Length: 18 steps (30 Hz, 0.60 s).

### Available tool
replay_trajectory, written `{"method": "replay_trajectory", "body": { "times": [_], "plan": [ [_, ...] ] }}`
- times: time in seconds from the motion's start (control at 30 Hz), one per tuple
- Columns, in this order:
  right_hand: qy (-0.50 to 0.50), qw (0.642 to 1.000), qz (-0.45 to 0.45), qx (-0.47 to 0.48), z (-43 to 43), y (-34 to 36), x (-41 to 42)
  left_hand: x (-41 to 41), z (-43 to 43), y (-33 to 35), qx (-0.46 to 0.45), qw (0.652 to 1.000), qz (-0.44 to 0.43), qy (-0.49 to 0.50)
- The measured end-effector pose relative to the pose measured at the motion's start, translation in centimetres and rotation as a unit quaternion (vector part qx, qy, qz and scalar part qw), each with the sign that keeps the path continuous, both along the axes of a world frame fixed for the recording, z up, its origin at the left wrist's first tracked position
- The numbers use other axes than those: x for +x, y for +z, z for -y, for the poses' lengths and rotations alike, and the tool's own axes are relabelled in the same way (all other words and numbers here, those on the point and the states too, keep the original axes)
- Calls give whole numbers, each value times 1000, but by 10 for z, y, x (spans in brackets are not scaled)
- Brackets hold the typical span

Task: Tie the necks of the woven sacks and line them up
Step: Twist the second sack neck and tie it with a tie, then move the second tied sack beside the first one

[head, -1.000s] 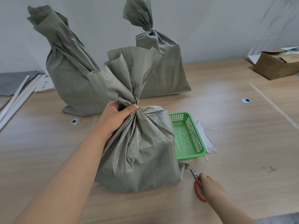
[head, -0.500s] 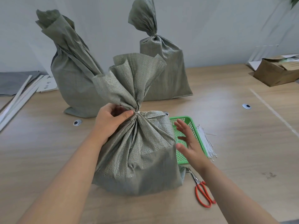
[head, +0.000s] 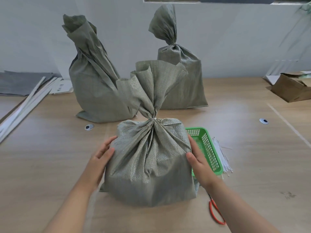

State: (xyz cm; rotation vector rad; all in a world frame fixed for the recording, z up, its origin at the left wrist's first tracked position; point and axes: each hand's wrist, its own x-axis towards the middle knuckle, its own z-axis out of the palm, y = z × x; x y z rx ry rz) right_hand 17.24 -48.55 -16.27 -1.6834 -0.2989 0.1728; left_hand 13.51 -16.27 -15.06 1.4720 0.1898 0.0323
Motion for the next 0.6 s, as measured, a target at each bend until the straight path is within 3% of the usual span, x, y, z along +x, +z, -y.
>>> {"method": "replay_trajectory", "body": {
  "times": [0.23,0.33,0.6],
  "plan": [
    [-72,996,-3,-56,-20,6,-4,-19,16,-31,-102,994,-1,24],
    [-104,992,-7,-76,-24,-7,-8,-28,15,-41,-100,994,-9,33],
    [-144,988,-60,-18,-44,-11,-23,-57,25,-60,-57,996,-32,-60]
  ]
}}
